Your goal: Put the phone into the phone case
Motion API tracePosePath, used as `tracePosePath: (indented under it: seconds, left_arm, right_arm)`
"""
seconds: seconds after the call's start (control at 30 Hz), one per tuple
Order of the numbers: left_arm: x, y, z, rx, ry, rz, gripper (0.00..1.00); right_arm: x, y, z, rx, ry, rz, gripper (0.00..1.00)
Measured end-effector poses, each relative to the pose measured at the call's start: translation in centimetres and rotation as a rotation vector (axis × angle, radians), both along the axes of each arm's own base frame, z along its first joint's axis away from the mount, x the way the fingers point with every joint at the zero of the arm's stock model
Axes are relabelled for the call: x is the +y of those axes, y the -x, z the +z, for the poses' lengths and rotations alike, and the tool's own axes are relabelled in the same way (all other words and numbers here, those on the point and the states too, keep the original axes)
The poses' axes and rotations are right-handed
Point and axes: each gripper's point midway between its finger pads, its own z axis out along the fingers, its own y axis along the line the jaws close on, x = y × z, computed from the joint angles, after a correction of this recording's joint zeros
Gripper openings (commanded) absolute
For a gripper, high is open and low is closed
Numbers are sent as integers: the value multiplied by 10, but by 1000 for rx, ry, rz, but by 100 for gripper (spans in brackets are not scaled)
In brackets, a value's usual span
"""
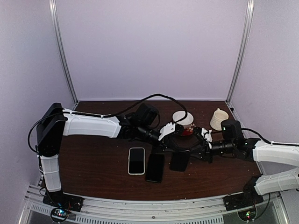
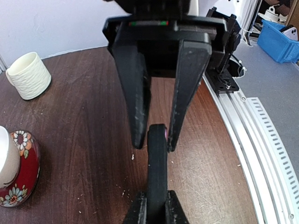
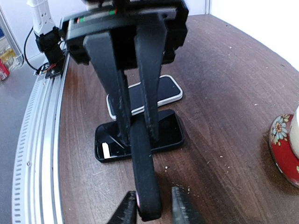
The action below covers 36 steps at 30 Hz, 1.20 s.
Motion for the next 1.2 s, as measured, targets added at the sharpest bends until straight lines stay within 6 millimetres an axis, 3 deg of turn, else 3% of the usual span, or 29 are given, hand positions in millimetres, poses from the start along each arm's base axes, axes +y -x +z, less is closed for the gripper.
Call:
tracePosePath:
  seconds: [0.2, 0.33, 0.4, 0.47, 0.57, 0.73, 0.83, 0.9, 0.97, 1.13, 1.2]
  left_arm:
    - [0, 0, 0, -5, 1, -4, 0]
    - [0, -1, 0, -5, -1, 0, 0]
    - [1, -3, 0, -4, -1, 4, 24]
    - [2, -3, -1, -5, 0, 2, 36]
    - [3, -1, -9, -2, -17, 1, 35]
    - [10, -1, -42, 18, -89, 33, 36]
    - [12, -3, -47, 26, -107, 53, 34]
    - [12, -4, -43, 25, -106, 66, 22]
    - [15, -5, -37, 19, -111, 82, 18]
    - [31, -6, -5, 19, -115, 121, 41]
    - [38, -4, 14, 8, -95, 139, 48]
  right_arm:
    - [0, -4, 4, -12, -2, -16, 18]
    - [3, -4, -2, 10, 12, 6, 0]
    - [4, -5, -2, 3, 18, 11, 0]
    - [4, -5, -1, -10, 21, 19, 0]
    - [4, -4, -1, -5, 20, 14, 0]
    - [2, -2, -1, 8, 24, 8, 0]
    - [1, -3, 1, 51, 27, -18, 0]
    - [1, -5, 3, 105, 33, -38, 0]
    - [4, -8, 10, 180, 42, -59, 0]
    - [10, -11, 32, 342, 30, -109, 0]
    - [9, -10, 26, 425, 41, -143, 0]
